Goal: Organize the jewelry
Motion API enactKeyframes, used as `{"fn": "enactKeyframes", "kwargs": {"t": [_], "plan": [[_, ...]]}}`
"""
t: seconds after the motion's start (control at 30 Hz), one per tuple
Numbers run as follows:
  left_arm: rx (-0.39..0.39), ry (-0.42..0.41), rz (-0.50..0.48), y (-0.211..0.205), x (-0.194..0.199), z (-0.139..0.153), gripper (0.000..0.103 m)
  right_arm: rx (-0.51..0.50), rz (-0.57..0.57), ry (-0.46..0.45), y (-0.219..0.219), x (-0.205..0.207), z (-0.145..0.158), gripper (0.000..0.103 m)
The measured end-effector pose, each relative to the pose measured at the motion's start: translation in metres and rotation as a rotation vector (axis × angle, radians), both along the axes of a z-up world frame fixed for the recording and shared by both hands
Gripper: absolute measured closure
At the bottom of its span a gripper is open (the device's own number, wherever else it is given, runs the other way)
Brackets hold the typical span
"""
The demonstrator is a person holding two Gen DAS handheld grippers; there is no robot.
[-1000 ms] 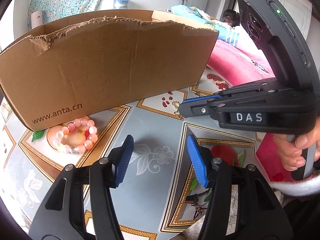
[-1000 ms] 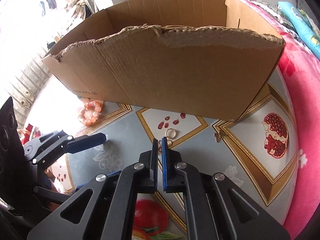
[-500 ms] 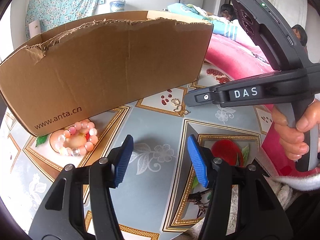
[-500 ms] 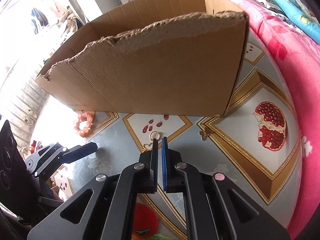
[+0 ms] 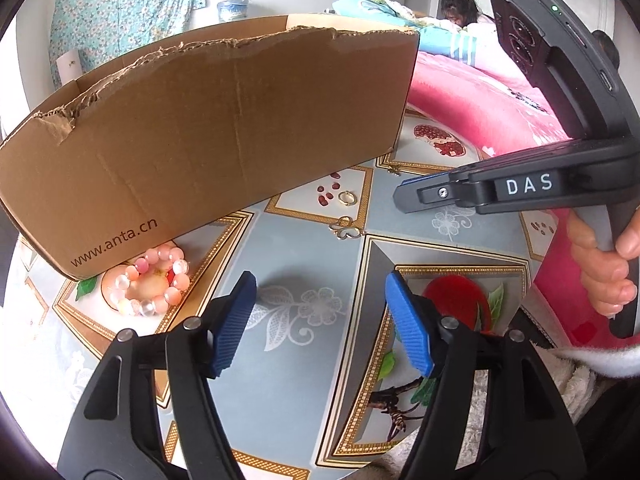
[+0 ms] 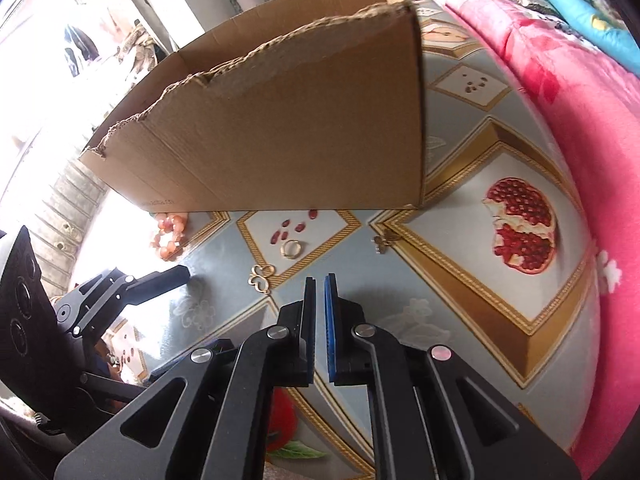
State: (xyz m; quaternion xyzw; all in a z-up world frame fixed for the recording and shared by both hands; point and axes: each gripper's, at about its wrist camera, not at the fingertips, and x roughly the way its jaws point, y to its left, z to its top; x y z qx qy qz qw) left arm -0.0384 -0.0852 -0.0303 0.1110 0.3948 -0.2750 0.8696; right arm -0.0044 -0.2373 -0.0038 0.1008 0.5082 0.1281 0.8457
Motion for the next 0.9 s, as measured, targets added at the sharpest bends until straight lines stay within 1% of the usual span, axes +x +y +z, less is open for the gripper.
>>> {"fn": "enactKeyframes", "kwargs": {"t": [0.03, 0.07, 0.13, 0.2, 0.23, 0.27, 0.3, 0.37, 0.4, 0.47, 0.53, 0.63, 0.77, 0.9], "plan": [[0.009, 0.0, 0.001, -0.002, 0.001, 0.0, 0.037, -0.02, -0.016, -0.006, -0.006, -0.002, 0.003, 0.087], [0.018, -0.001, 0.0, -0.004, 0.0, 0.0, 0.036, -0.044, -0.036, -0.015, -0.011, -0.004, 0.005, 0.073], [0.036, 0.0, 0.0, -0.006, 0.001, -0.001, 0.034, -0.1, -0.066, -0.031, -0.02, -0.007, 0.008, 0.059], [0.051, 0.005, 0.006, -0.007, 0.002, -0.001, 0.032, -0.155, -0.078, -0.037, -0.024, -0.009, 0.008, 0.057], [0.056, 0.008, 0.008, -0.008, 0.003, -0.001, 0.031, -0.169, -0.078, -0.035, -0.027, -0.011, 0.007, 0.055], [0.062, 0.012, 0.01, -0.008, 0.004, -0.001, 0.031, -0.184, -0.08, -0.03, -0.028, -0.013, 0.005, 0.05], [0.066, 0.017, 0.015, -0.009, 0.004, -0.001, 0.029, -0.201, -0.081, -0.035, -0.032, -0.016, 0.005, 0.048], [0.073, 0.026, 0.023, -0.009, 0.006, 0.0, 0.028, -0.242, -0.067, -0.056, -0.028, -0.02, 0.003, 0.038], [0.078, 0.029, 0.03, -0.01, 0.006, 0.0, 0.027, -0.258, -0.054, -0.065, -0.024, -0.021, -0.001, 0.036], [0.083, 0.04, 0.044, -0.011, 0.008, 0.0, 0.025, -0.286, -0.033, -0.081, -0.019, -0.022, -0.004, 0.029], [0.087, 0.047, 0.056, -0.011, 0.009, 0.001, 0.023, -0.281, -0.017, -0.087, -0.017, -0.024, -0.005, 0.025], [0.098, 0.053, 0.07, -0.012, 0.01, 0.0, 0.021, -0.267, -0.003, -0.094, -0.017, -0.025, -0.006, 0.022], [0.109, 0.068, 0.076, -0.016, 0.015, 0.0, 0.018, -0.246, 0.023, -0.096, -0.016, -0.024, -0.005, 0.014], [0.109, 0.09, 0.079, -0.013, 0.019, -0.001, 0.015, -0.259, 0.056, -0.106, -0.012, -0.026, -0.009, 0.007]]}}
